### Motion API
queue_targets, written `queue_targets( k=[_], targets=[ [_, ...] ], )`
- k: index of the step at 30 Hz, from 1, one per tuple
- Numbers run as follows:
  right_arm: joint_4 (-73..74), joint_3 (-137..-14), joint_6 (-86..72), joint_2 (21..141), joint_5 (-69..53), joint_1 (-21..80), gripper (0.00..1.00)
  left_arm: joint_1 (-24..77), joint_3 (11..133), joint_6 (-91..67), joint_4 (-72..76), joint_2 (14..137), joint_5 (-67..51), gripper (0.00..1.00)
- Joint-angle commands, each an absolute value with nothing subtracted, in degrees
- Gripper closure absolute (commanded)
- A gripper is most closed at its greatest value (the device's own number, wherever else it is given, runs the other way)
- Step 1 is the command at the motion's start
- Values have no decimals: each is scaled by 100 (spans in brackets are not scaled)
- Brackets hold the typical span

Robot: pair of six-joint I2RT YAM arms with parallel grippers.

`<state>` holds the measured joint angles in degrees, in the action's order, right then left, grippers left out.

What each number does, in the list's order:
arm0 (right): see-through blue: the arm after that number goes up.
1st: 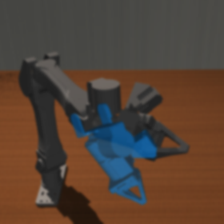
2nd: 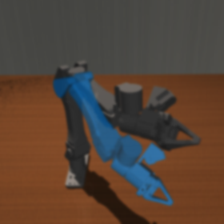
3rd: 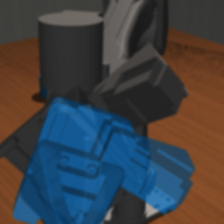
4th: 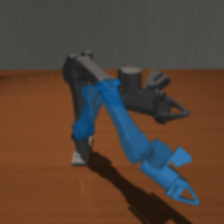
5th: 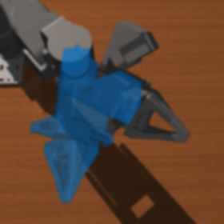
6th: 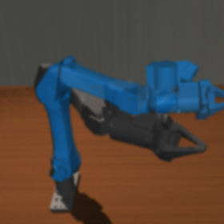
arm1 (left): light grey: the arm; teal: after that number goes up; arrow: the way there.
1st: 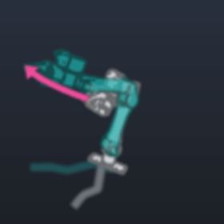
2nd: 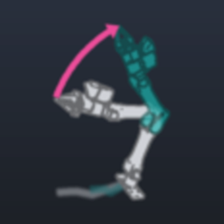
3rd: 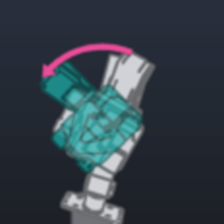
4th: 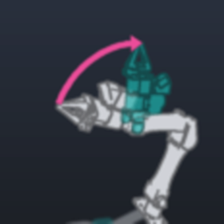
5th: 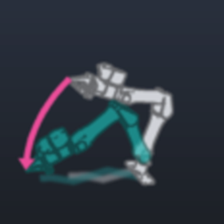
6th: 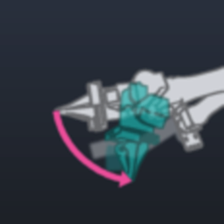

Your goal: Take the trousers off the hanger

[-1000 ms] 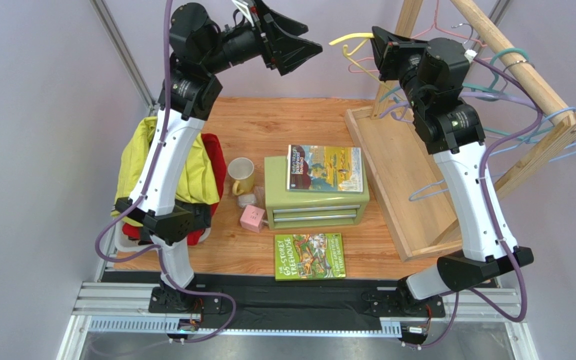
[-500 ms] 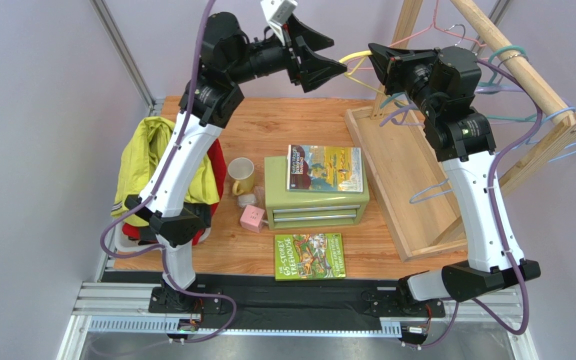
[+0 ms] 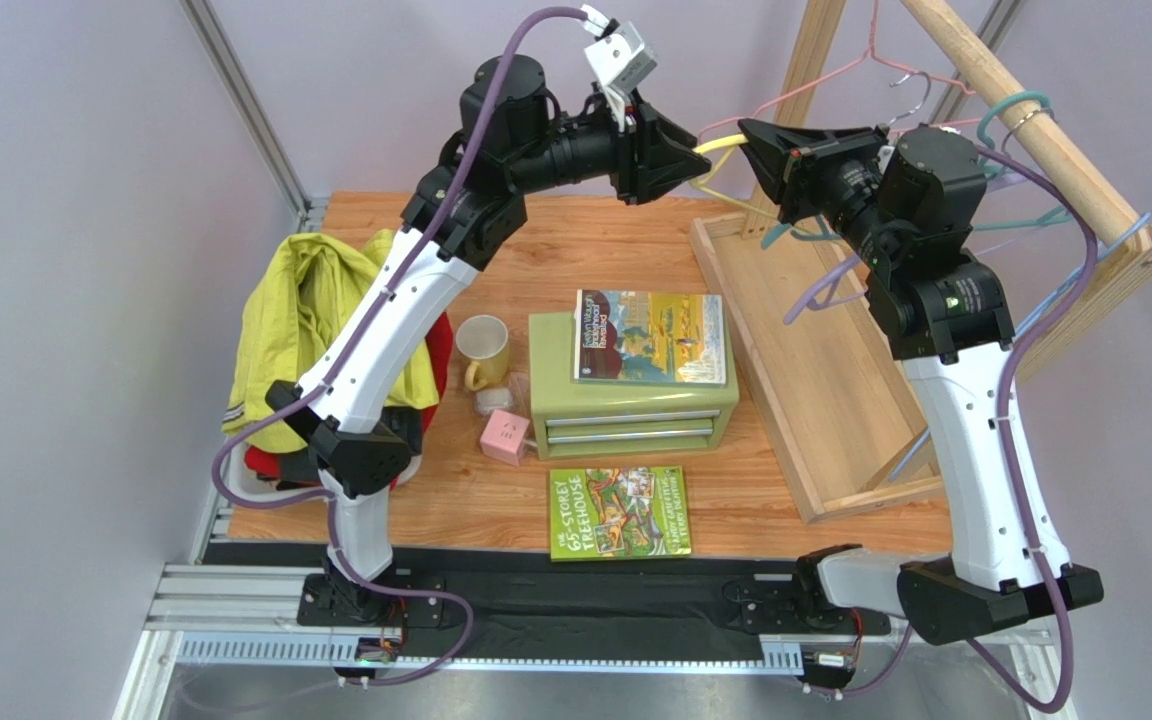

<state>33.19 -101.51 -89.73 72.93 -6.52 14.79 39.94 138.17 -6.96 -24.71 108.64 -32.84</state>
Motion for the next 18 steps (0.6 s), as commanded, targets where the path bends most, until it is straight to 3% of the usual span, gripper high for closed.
queue_targets(
  k=[1, 5, 11, 12, 14, 15, 17, 18],
  targets=[
    [2988, -9994, -8877, 6900, -817, 1450, 100, 4095, 13781, -580, -2338, 10740, -3252, 68],
    [2979, -9756, -8921, 6698, -826, 1450, 100, 4245, 13790, -703, -2320, 10697, -3340, 100],
    [3059, -9712, -8833, 6381, -1037, 1398, 57, 4482, 13580, -861, -2347, 10372, -2910, 100],
    [3180, -9721, -8798, 6294, -1098, 1397, 44, 4535, 13562, -905, -2338, 10328, -2735, 100],
    [3330, -9747, -8640, 6188, -1142, 1398, 31, 4535, 13631, -1001, -2416, 10275, -2409, 100],
    [3392, -9764, -8553, 6066, -1186, 1397, 16, 4544, 13667, -1063, -2478, 10266, -2252, 100],
    [3524, -9843, -8149, 5916, -1195, 1389, 2, 4544, 13702, -1072, -2583, 10231, -2048, 100],
    [3620, -9870, -7973, 5758, -1239, 1397, 0, 4544, 13693, -1064, -2601, 10213, -2013, 100]
  ],
)
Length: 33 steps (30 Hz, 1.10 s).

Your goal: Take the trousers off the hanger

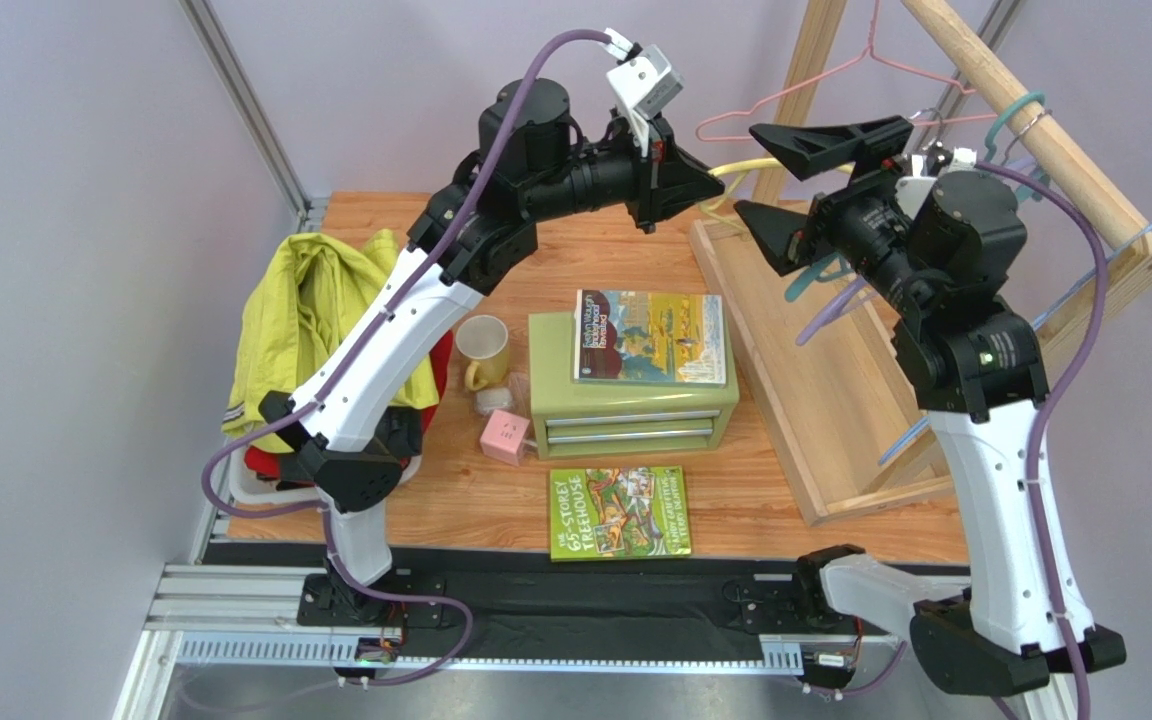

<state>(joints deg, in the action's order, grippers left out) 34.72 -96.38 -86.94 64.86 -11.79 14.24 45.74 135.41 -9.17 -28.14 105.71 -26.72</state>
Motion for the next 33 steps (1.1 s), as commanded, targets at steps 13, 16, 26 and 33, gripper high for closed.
queue_targets(
  k=[13, 16, 26, 33],
  targets=[
    [3718, -10747, -5617, 4236, -203, 1397, 0, 4649, 13808, -1459, -2366, 10547, -1872, 100],
    [3980, -11521, -5335, 4377, 165, 1424, 0, 4746, 13886, -1520, -2084, 10704, -1801, 100],
    [5036, -12709, -5115, 4404, 1363, 1740, 1, 4913, 14756, -2294, -1161, 11750, -1872, 100],
    [5343, -12824, -4878, 4263, 1582, 2021, 1, 4992, 15056, -2566, -424, 12243, -1820, 100]
  ],
)
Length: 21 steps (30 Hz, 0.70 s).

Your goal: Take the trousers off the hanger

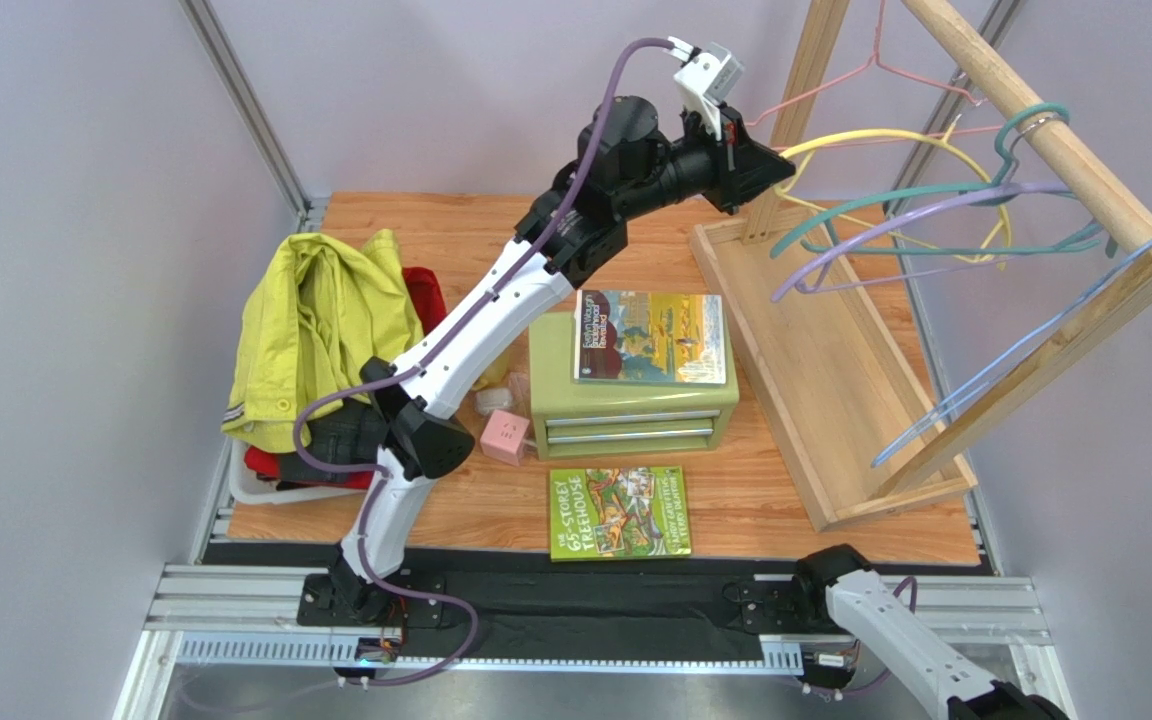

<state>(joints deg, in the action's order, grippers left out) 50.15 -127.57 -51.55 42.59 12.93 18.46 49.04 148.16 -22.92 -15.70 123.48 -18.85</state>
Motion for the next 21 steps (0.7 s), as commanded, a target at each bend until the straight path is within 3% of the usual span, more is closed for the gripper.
queue_targets(
  k=[1, 11, 21],
  targets=[
    [5344, -12719, -4887, 4228, 1608, 2056, 1, 5010, 15073, -2584, -317, 12261, -1802, 100],
    [5493, -12542, -4922, 3964, 1819, 2338, 0, 5010, 15249, -2374, 334, 12270, -1521, 100],
    [5520, -12507, -4878, 3990, 2021, 2513, 0, 5010, 14222, -1891, 141, 11409, -1441, 100]
  ],
)
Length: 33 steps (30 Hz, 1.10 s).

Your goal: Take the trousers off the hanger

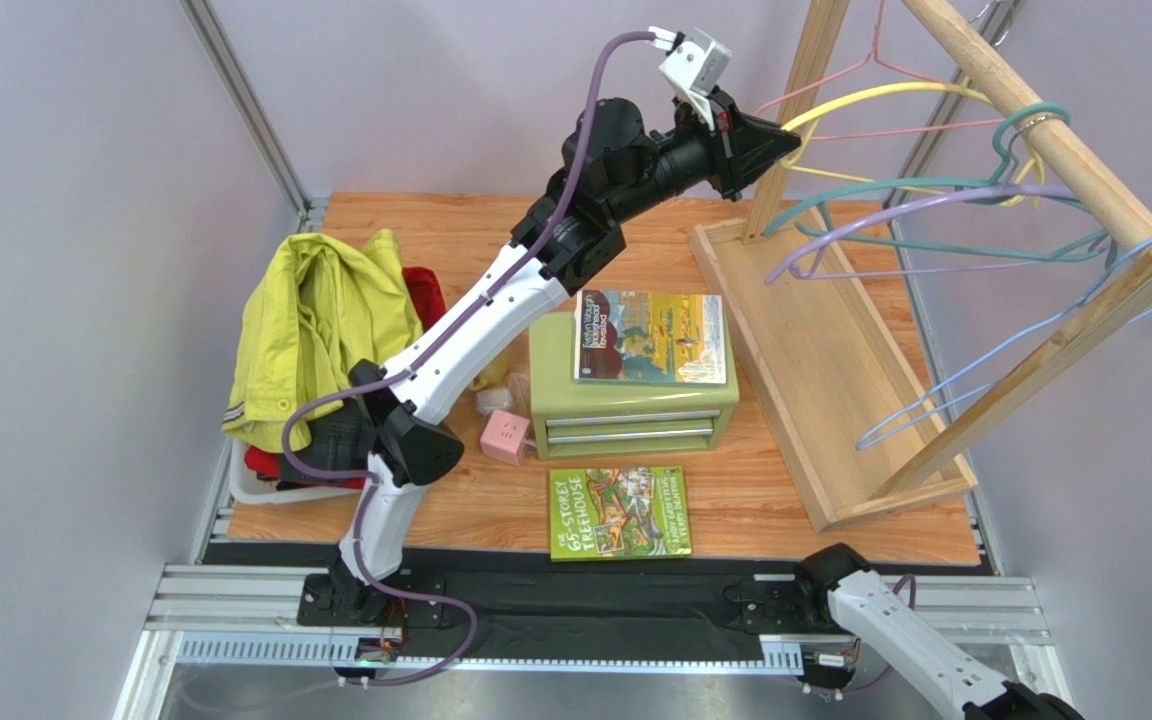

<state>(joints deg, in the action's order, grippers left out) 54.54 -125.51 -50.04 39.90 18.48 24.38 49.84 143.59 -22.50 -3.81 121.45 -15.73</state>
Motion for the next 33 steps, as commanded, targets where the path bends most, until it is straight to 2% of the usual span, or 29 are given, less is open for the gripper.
queue_targets(
  k=[1, 13, 21, 24, 27, 28, 30, 31, 33],
  targets=[
    [5528, -12463, -4887, 3990, 2030, 2522, 0, 5010, 14195, -1864, 115, 11373, -1441, 100],
    [5791, -12358, -4922, 4192, 2083, 2742, 0, 5010, 12982, -1617, -139, 10583, -1117, 100],
    [6126, -11990, -4852, 4403, 1381, 2821, 0, 5010, 11639, -1749, -264, 9783, -659, 100],
    [6152, -11743, -4869, 4482, 907, 2821, 0, 5010, 11461, -1811, -500, 9651, -484, 92],
    [6152, -11339, -4948, 4526, 449, 2821, 0, 5010, 11479, -1802, -896, 9580, -387, 78],
    [6152, -11138, -4948, 4518, 353, 2821, 0, 5010, 11479, -1802, -957, 9563, -387, 69],
    [6161, -10978, -5027, 4474, 369, 2813, 0, 5010, 11592, -1793, -1177, 9580, -457, 61],
    [6161, -10917, -5027, 4430, 369, 2821, 0, 5010, 11671, -1802, -1273, 9615, -466, 54],
    [6187, -10898, -4992, 4456, 308, 2821, 0, 5010, 11890, -1819, -1528, 9738, -641, 50]
  ],
)
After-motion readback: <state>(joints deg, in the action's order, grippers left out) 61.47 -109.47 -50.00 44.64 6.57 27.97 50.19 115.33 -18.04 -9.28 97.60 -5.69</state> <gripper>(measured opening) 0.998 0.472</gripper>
